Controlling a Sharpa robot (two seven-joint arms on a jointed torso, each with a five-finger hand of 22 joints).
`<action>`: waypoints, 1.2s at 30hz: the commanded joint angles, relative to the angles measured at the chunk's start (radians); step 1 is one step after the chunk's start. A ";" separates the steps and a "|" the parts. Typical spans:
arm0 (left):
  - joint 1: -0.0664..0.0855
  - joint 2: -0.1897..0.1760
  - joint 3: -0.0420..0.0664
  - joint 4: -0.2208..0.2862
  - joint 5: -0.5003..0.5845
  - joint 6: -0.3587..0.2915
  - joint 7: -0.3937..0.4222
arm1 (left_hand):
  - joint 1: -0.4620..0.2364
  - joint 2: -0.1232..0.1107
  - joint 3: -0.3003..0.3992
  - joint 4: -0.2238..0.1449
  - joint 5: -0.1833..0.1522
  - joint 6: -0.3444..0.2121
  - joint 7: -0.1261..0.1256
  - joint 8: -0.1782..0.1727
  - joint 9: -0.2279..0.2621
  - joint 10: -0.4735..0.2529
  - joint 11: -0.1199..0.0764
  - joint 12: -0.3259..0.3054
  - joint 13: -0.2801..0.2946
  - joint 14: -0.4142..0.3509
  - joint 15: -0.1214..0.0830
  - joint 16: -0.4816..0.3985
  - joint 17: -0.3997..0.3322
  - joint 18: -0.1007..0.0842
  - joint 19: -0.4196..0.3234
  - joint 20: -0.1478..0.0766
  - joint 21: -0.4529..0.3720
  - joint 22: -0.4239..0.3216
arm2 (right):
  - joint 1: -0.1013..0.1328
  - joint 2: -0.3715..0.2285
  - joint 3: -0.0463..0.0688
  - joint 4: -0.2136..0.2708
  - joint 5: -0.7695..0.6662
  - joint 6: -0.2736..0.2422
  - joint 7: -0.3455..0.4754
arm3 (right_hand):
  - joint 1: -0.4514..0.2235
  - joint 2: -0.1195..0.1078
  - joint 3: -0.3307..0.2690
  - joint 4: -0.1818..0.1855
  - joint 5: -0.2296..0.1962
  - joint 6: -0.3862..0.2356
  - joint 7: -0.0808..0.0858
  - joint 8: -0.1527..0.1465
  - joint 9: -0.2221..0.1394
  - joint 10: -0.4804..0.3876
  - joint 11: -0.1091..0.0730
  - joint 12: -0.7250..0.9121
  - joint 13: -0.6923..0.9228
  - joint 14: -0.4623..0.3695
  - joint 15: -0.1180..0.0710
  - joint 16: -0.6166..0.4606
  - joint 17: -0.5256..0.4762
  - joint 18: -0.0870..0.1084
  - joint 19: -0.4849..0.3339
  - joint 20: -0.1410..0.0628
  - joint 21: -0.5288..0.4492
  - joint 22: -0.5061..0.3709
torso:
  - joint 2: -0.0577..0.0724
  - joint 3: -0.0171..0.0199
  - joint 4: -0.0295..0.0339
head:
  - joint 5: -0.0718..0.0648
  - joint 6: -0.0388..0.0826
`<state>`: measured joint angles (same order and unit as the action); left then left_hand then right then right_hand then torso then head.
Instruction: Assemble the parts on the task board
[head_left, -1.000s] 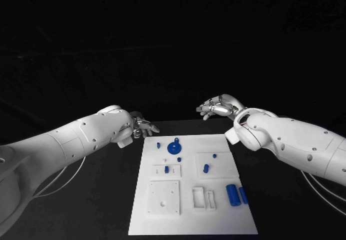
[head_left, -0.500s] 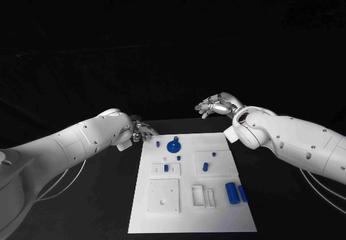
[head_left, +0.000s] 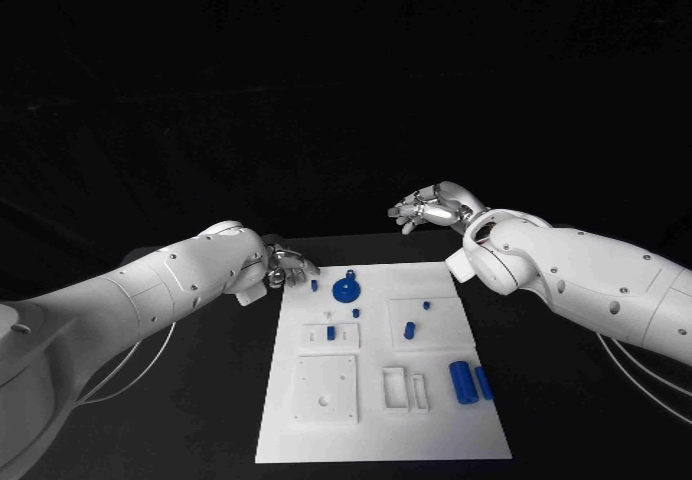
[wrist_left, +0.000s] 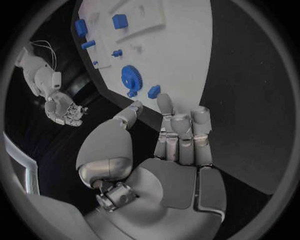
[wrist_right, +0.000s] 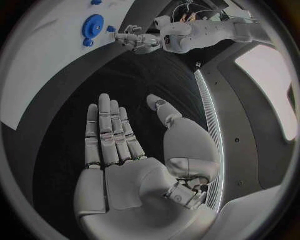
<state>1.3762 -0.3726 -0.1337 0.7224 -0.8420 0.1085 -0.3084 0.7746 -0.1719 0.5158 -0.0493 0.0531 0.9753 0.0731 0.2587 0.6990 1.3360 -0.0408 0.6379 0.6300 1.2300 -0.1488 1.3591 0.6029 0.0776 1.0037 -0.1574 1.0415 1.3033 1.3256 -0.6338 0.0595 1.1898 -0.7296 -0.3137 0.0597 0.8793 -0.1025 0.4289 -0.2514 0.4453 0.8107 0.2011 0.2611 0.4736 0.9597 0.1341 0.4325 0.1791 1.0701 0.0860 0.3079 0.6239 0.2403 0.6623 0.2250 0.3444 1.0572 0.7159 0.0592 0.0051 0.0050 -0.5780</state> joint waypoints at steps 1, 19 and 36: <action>0.000 0.001 0.001 0.004 0.024 0.018 0.018 | -0.004 0.010 -0.008 0.002 -0.002 -0.010 0.000 0.007 -0.002 -0.007 0.000 -0.007 0.002 -0.009 -0.002 0.005 0.001 0.018 -0.007 -0.087 -0.005 0.001 | 0.000 0.001 0.001 -0.001 0.002 -0.001 0.006 | -0.010 0.000 -0.007 0.001 -0.002 -0.005 0.002 0.001 -0.001 0.001 0.004 -0.005 -0.002 -0.002 0.006 -0.007 -0.002 0.005 -0.003 0.002 -0.005 -0.001 | -0.001 0.0004 0.0016 | 0.000 -0.004; -0.007 0.012 0.000 -0.003 0.028 0.045 0.016 | 0.012 0.032 -0.015 -0.013 -0.001 -0.008 0.000 0.013 -0.007 -0.010 0.000 -0.008 0.004 -0.013 -0.002 0.007 0.002 0.020 -0.011 -0.086 -0.004 0.004 | 0.000 0.002 0.001 0.000 0.002 -0.001 0.006 | -0.009 0.000 -0.007 0.001 -0.002 -0.005 0.002 0.001 -0.002 0.001 0.004 -0.005 -0.004 -0.002 0.006 -0.007 -0.002 0.006 -0.004 0.002 -0.005 -0.001 | -0.001 -0.0001 0.0001 | 0.000 -0.006; -0.016 0.020 0.000 -0.018 0.028 0.057 0.018 | 0.029 0.062 -0.022 -0.041 0.000 -0.006 -0.001 0.018 -0.013 -0.010 0.000 -0.008 0.005 -0.015 -0.002 0.009 0.002 0.020 -0.013 -0.085 -0.003 0.006 | 0.000 0.003 0.001 0.001 0.002 0.000 0.006 | -0.009 0.000 -0.007 0.001 -0.002 -0.005 0.002 0.002 -0.002 0.001 0.004 -0.005 -0.005 -0.001 0.006 -0.007 -0.002 0.006 -0.004 0.002 -0.005 -0.001 | -0.001 0.0004 0.0006 | -0.002 -0.009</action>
<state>1.3608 -0.3550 -0.1343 0.7057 -0.8201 0.1477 -0.3023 0.8081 -0.1178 0.4935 -0.0869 0.0531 0.9684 0.0731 0.2735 0.6867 1.3331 -0.0435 0.6342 0.6339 1.2226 -0.1489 1.3630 0.6038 0.0776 0.9967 -0.1572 1.0415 1.3080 1.3256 -0.6321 0.0595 1.1896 -0.7295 -0.3137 0.0597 0.8793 -0.1025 0.4289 -0.2514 0.4453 0.8111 0.2008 0.2611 0.4728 0.9597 0.1340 0.4325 0.1747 1.0702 0.0859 0.3039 0.6233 0.2403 0.6624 0.2248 0.3444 1.0572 0.7149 0.0591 0.0052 0.0026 -0.5869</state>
